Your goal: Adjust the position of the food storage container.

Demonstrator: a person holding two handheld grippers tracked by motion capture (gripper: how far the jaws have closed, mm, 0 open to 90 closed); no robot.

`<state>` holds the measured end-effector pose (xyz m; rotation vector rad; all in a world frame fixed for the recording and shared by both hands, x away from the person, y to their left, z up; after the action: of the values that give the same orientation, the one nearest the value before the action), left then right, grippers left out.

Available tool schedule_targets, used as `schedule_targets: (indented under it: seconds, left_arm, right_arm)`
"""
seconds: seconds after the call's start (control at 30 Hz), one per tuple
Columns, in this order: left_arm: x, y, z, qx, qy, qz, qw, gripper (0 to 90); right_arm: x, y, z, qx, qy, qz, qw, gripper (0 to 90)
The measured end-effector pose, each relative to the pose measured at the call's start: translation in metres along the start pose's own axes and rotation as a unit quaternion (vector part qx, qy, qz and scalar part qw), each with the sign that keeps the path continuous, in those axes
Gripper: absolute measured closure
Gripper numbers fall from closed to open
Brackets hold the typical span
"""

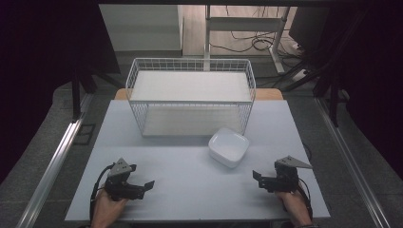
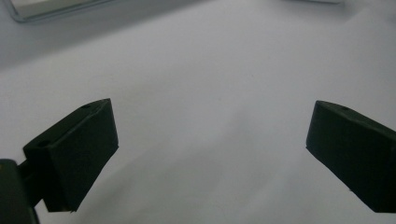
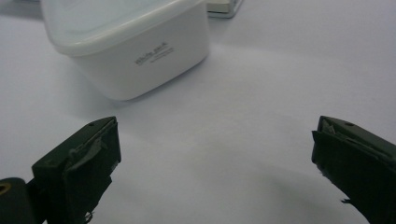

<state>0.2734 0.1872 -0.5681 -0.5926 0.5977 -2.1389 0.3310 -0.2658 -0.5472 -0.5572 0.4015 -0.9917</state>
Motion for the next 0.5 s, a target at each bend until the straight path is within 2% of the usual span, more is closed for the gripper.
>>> schedule_targets:
  seconds: [0.07, 0.1, 0.13, 0.17, 0.2, 0.23, 0.3, 0.33, 0.5]
  left_arm:
    - [0.000, 0.000, 0.000, 0.000, 0.000, 0.000, 1.0000, 1.7]
    - [0.000, 0.000, 0.000, 0.000, 0.000, 0.000, 1.0000, 1.6]
    - [0.000, 0.001, 0.000, 0.001, 0.000, -0.003, 1.0000, 1.6]
    - [0.000, 0.001, 0.000, 0.001, 0.000, -0.003, 1.0000, 1.6]
    - [0.000, 0.001, 0.000, 0.004, 0.000, -0.005, 1.0000, 1.6]
    - [0.000, 0.000, 0.001, 0.009, -0.003, -0.008, 0.9999, 1.4]
    - [0.000, -0.001, 0.001, 0.011, -0.004, -0.007, 0.9999, 1.4]
    - [-0.001, -0.001, 0.002, 0.013, -0.004, -0.006, 0.9999, 1.4]
    - [-0.003, -0.002, 0.003, 0.017, -0.009, 0.001, 0.9998, 1.5]
  right_arm:
    - [-0.001, 0.000, 0.003, 0.008, -0.016, -0.008, 0.9998, 0.4]
    - [-0.001, 0.000, 0.003, 0.008, -0.016, -0.008, 0.9998, 0.4]
    - [-0.004, 0.000, 0.004, 0.006, -0.033, -0.019, 0.9993, 0.0]
    - [-0.004, 0.000, 0.004, 0.006, -0.033, -0.019, 0.9993, 0.0]
    - [-0.005, 0.001, 0.004, 0.004, -0.042, -0.020, 0.9989, 0.0]
    - [-0.006, 0.003, 0.002, -0.007, -0.050, -0.024, 0.9984, 0.0]
    - [-0.007, 0.004, 0.001, -0.011, -0.053, -0.024, 0.9983, 0.0]
    - [-0.008, 0.004, 0.000, -0.016, -0.054, -0.013, 0.9983, 0.0]
    - [-0.011, 0.004, 0.000, -0.021, -0.057, 0.000, 0.9982, 0.0]
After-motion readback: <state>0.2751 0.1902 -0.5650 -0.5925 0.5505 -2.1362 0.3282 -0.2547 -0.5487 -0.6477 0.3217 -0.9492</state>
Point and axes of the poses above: each handheld gripper's, and its own axes: y roughly forward along the jaws, z roughly out of its top, x roughly to its right, the point moved 6 cm from there along y, roughly forward along the jaws, and after that the axes turned 3 degrees about -y, right-handed, at the moved point
